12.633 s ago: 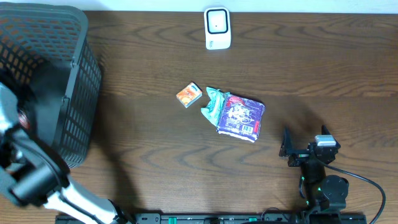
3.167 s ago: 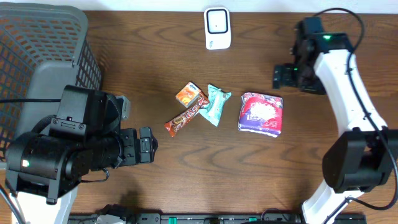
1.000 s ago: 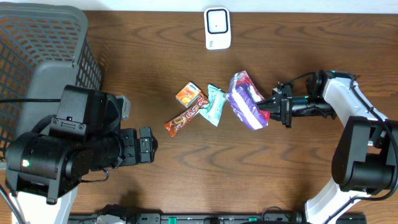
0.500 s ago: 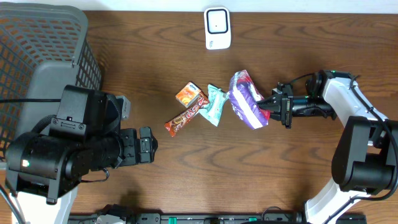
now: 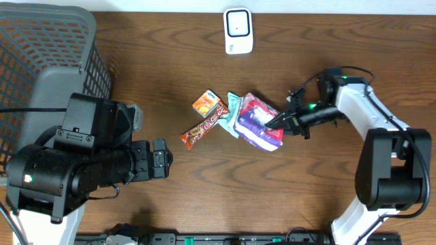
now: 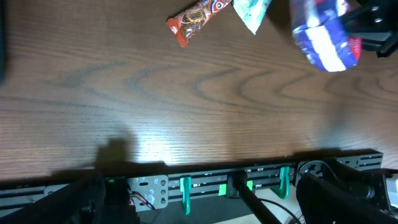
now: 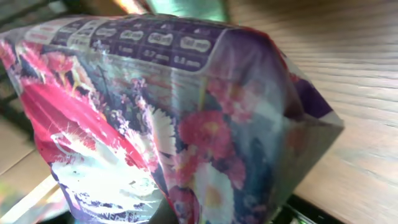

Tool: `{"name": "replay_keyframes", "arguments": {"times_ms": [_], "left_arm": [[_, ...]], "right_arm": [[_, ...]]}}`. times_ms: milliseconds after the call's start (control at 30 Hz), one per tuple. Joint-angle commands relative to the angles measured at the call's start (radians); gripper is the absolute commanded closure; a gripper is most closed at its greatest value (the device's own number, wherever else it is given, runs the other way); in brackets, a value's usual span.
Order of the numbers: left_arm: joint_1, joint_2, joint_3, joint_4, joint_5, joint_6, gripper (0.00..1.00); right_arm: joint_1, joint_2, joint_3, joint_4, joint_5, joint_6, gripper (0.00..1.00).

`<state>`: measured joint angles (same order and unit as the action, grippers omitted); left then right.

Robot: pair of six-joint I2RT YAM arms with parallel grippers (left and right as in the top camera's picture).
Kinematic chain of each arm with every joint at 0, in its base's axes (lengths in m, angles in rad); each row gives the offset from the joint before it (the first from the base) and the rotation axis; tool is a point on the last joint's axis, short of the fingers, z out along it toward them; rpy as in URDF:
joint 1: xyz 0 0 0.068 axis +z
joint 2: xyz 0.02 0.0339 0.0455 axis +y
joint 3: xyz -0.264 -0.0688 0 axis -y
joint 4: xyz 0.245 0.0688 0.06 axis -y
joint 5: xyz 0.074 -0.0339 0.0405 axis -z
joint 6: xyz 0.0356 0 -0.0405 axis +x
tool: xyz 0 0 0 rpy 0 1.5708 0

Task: Scan the item barcode
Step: 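Regrasp the purple package with the right gripper and lift it, then hold the purple package under the scanner, then place it at the far right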

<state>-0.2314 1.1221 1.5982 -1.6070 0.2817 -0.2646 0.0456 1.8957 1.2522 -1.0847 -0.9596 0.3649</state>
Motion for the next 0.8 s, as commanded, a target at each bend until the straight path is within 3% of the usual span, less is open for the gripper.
{"name": "replay_keyframes", "arguments": {"times_ms": [0, 200, 333, 400, 533, 767], "left_arm": [[0.004, 0.001, 0.007, -0.019, -0.006, 0.002, 0.02], [0.004, 0.001, 0.007, -0.019, -0.006, 0.002, 0.02], [0.004, 0.001, 0.007, -0.019, -0.006, 0.002, 0.02], [0.004, 0.001, 0.007, -0.019, -0.006, 0.002, 0.02], [0.004, 0.001, 0.007, -0.019, -0.006, 0.002, 0.02], [0.004, 0.001, 0.007, -0.019, -0.006, 0.002, 0.02]], "right_arm": [[0.038, -0.009, 0.087, 0.014, 0.123, 0.085, 0.99], [0.077, -0.009, 0.272, 0.072, 0.224, 0.097, 0.99], [0.077, -0.009, 0.326, 0.276, 0.230, 0.119, 0.99], [0.078, -0.009, 0.326, 0.380, 0.258, 0.201, 0.99], [0.102, -0.009, 0.322, 0.548, 0.475, 0.396, 0.99], [0.204, 0.016, 0.322, 0.855, 0.750, 0.455, 0.99]]}}
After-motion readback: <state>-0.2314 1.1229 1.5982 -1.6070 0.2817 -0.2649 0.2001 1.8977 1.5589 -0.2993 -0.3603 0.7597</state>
